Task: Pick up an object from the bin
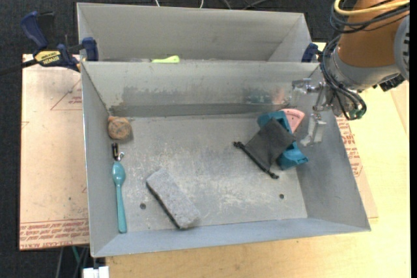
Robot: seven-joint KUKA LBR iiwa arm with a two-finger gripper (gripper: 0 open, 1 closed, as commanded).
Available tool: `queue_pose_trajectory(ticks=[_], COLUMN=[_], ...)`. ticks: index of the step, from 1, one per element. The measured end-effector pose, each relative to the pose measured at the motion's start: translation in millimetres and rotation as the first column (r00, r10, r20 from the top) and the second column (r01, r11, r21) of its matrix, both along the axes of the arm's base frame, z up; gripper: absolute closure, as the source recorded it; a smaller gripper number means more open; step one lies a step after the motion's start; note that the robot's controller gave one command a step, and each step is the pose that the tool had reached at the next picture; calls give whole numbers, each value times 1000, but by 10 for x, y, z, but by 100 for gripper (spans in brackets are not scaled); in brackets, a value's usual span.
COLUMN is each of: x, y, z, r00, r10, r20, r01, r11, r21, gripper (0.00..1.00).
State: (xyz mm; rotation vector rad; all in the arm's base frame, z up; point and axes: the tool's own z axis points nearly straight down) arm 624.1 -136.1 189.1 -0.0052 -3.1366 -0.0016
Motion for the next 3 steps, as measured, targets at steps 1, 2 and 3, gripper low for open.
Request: queue_pose_trajectory(ticks=[1, 2, 3], x=[15, -149, -475], y=[5, 131, 294], z=[54, -372, -984], r00=[1000, 996, 999], r10=[3, -90, 29], r20=[7, 11, 25], r01=[-2, 90, -29], r11=[1000, 996, 1000], r21=[-1, 0, -4], gripper=[0, 0, 0])
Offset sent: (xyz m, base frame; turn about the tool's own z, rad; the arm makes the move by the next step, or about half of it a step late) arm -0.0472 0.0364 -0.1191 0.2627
